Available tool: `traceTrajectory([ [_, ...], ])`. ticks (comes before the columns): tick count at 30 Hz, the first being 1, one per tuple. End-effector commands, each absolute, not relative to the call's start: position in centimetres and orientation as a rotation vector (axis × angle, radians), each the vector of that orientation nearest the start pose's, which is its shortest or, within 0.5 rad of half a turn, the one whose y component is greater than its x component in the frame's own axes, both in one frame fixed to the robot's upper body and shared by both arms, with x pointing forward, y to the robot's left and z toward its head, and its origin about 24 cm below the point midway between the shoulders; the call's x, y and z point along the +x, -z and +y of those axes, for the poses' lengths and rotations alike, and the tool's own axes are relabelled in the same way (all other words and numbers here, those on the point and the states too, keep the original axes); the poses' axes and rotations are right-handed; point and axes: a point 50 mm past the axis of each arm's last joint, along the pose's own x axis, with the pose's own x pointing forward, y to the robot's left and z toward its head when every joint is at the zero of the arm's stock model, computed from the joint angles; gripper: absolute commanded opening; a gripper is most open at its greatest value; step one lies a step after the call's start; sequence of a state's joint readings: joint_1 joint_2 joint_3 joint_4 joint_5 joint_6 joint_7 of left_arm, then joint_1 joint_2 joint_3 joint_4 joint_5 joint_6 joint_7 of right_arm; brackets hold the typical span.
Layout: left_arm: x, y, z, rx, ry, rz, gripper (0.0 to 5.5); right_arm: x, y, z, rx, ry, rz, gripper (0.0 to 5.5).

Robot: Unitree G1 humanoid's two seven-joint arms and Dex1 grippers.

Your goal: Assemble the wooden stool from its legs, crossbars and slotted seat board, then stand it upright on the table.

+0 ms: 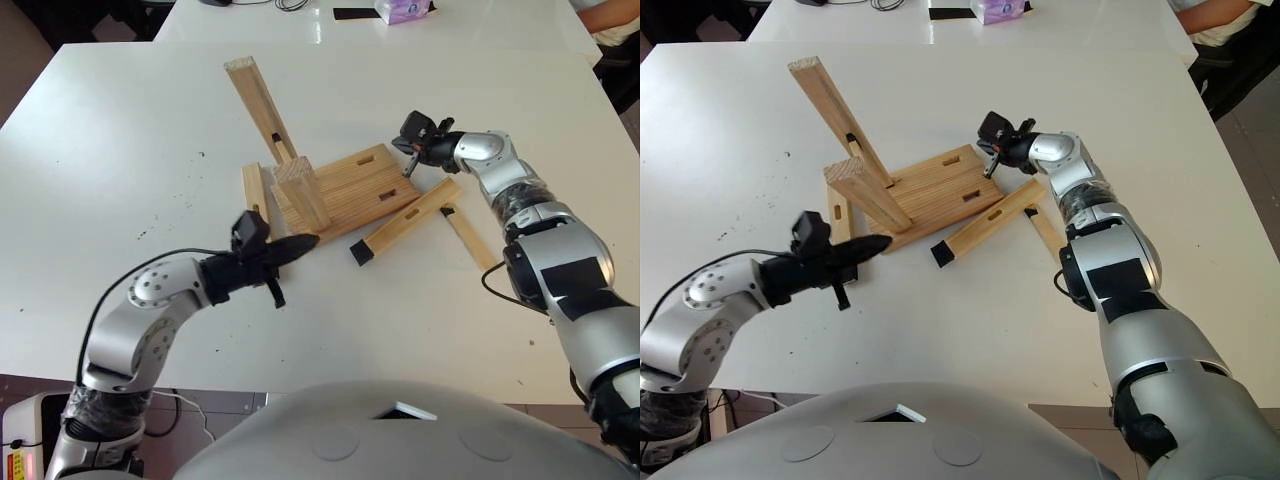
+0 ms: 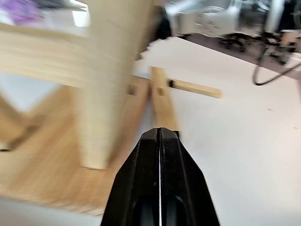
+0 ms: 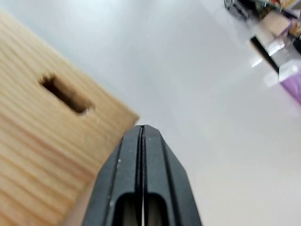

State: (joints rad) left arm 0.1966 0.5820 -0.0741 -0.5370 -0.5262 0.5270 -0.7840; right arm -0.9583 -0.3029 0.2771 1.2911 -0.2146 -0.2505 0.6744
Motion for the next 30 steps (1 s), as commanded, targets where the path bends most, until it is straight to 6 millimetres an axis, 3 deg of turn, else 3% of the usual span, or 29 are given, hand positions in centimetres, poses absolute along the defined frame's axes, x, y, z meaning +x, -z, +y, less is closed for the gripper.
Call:
traceTrajectory([
  [1, 17.8, -6.8, 14.6, 0.001, 1.039, 0.362, 0.0, 36.9, -5.2, -14.2, -0.685, -0.943, 0.42, 0.02],
  [11, 20.4, -3.5, 16.0, 0.178, 0.844, 0.442, 0.0, 34.4, -2.8, -14.6, -0.724, -1.194, 0.512, 0.02],
  [19, 20.7, -3.9, 15.3, 0.137, 0.802, 0.394, 0.0, 31.3, 0.0, -16.0, -0.746, -1.361, 0.631, 0.02],
  [30, 22.3, -4.3, 15.7, 0.134, 0.684, 0.355, 0.0, 29.0, 0.0, -17.2, -0.756, -1.516, 0.649, 0.02],
])
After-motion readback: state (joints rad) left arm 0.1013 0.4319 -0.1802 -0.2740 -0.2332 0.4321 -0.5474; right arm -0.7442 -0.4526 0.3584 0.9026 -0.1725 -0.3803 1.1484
